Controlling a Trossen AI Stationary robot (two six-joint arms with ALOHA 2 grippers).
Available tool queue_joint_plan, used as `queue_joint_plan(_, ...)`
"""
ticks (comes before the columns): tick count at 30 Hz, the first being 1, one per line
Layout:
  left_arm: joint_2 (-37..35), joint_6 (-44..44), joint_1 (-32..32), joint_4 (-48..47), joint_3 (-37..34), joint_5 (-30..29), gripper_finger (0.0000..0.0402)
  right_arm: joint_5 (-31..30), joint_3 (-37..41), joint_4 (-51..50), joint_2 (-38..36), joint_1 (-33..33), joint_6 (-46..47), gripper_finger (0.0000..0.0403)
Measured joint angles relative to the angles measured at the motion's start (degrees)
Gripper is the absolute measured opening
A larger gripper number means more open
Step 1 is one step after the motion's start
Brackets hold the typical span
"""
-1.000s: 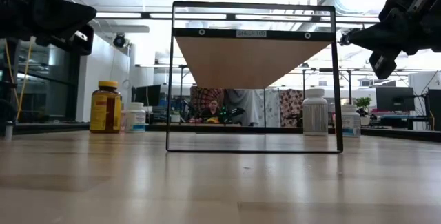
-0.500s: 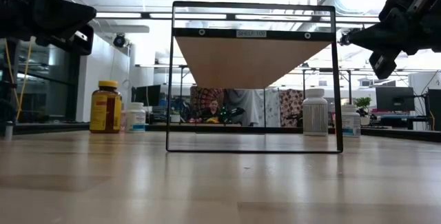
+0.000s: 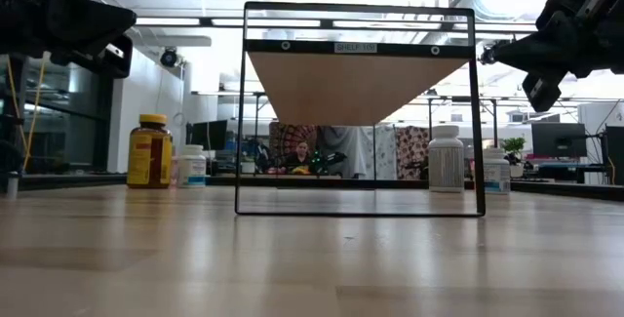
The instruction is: Pick and place medicine bottles onto shelf by color
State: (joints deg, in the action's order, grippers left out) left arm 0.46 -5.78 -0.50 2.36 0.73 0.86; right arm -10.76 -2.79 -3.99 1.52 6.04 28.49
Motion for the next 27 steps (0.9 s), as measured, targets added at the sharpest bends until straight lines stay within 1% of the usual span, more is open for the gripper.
queue_joint_plan(13,0.0,0.0,0.0,0.0,0.0,0.0,0.0001,-0.7,0.1,0.6,0.0,0.0,0.0,0.0000)
queue_joint_plan(14,0.0,0.0,0.0,0.0,0.0,0.0,0.0001,-1.1,0.1,1.4,0.0,0.0,1.3,0.0000)
queue_joint_plan(16,0.0,0.0,0.0,0.0,0.0,0.0,0.0001,-1.6,0.2,5.2,0.0,0.0,7.5,0.0000)
queue_joint_plan(21,0.0,0.0,0.0,0.0,0.0,0.0,0.0001,-11.1,0.2,18.4,0.0,0.0,24.0,0.0000)
queue_joint_plan(24,0.0,0.0,0.0,0.0,0.0,0.0,0.0001,-18.7,0.1,22.1,0.0,0.0,25.4,0.0000)
queue_joint_plan(27,0.0,0.0,0.0,0.0,0.0,0.0,0.0001,-22.2,-0.5,25.8,0.0,-0.4,25.5,0.0000)
